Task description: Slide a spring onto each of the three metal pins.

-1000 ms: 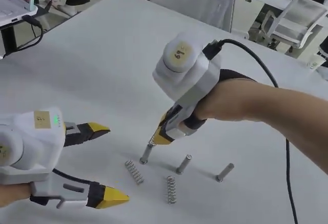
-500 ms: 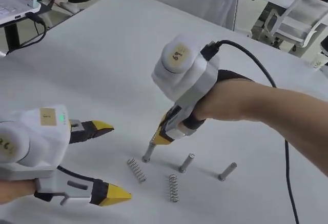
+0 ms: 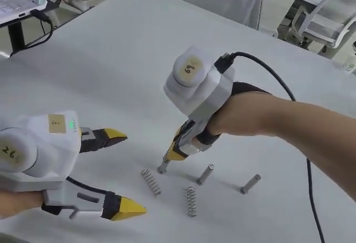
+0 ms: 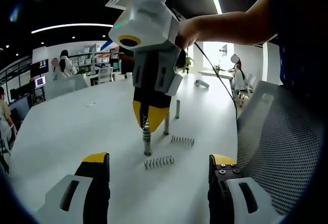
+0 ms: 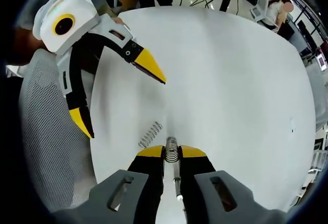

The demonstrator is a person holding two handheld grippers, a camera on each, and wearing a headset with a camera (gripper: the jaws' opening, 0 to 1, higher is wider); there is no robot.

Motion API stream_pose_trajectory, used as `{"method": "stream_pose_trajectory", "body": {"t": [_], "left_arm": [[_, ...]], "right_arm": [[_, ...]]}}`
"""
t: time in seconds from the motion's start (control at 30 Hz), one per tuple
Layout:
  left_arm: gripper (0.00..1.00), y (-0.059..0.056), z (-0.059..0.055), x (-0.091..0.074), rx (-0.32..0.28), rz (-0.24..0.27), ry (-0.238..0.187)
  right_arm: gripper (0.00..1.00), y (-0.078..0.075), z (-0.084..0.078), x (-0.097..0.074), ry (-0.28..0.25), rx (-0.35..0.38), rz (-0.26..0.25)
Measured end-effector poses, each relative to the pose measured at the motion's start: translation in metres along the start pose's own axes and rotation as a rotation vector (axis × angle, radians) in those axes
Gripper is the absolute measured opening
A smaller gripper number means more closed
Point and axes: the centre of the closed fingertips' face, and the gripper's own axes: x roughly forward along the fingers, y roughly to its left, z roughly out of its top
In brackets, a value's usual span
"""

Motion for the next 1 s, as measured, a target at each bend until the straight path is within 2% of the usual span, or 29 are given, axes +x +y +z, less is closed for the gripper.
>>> {"method": "stream_pose_trajectory", "body": {"t": [0.4,1.0], "left_arm": [[0.75,0.000,0.000,-0.001,-0.001,-0.003,0.004],[0.74,0.001,-0.001,-0.003,-0.001,-0.004,0.006]], "right_arm": [[0.08,0.001,-0.004,0.021,0.017,0.006,0.006],[0.09,-0.001,-0.005,0.030,0.007,0.018,-0.002]]}}
